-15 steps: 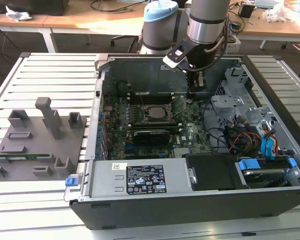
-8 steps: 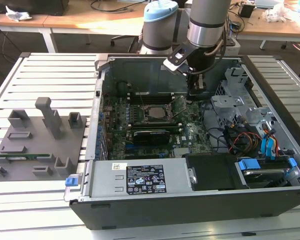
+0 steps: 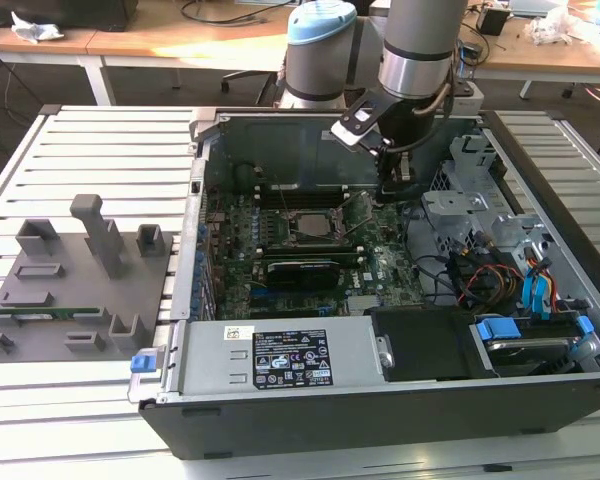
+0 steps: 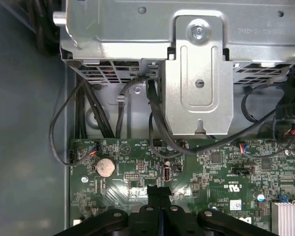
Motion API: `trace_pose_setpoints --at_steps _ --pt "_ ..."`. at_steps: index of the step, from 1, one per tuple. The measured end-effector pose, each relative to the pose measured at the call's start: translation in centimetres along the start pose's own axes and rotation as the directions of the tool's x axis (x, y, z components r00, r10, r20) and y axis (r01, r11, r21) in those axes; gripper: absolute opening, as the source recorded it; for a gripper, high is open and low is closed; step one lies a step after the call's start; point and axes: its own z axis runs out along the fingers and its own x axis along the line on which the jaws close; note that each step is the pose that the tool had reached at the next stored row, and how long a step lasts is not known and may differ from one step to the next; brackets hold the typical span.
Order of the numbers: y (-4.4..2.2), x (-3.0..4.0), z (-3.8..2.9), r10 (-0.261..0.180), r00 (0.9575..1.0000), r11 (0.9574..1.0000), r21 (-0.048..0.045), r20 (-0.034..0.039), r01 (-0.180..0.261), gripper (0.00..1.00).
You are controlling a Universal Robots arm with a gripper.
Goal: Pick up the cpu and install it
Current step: 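Close the cpu cover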
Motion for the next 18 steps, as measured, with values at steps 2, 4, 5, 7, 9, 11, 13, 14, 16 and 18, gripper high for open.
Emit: trace_pose_setpoints --at_steps 2,4,5,7,9,11,13,14,16,18 --pt "-0.01 0.03 0.76 0.0 1.0 1.0 0.0023 -0.0002 0.0 0.11" --pt "-0.03 0.04 1.19 0.0 1.0 1.0 0.004 0.0001 0.0 0.11" --pt "-0.03 0.04 1.22 0.0 1.0 1.0 0.0041 0.0002 0.0 0.11" --pt "-0.03 0.04 1.23 0.0 1.0 1.0 0.0042 0.0003 0.0 0.11" --pt "-0.03 0.04 1.24 0.0 1.0 1.0 0.0042 0.0 0.0 0.11" --pt "-0.24 0.06 1.25 0.0 1.0 1.0 0.004 -0.0002 0.0 0.11" --pt "-0.69 0.05 1.23 0.0 1.0 1.0 0.0041 0.0001 0.0 0.11" --pt "-0.87 0.05 1.22 0.0 1.0 1.0 0.0042 0.0001 0.0 0.11" --pt "-1.12 0.05 1.22 0.0 1.0 1.0 0.0042 0.0 0.0 0.11" --pt "-1.12 0.05 1.22 0.0 1.0 1.0 0.0041 0.0 0.0 0.11"
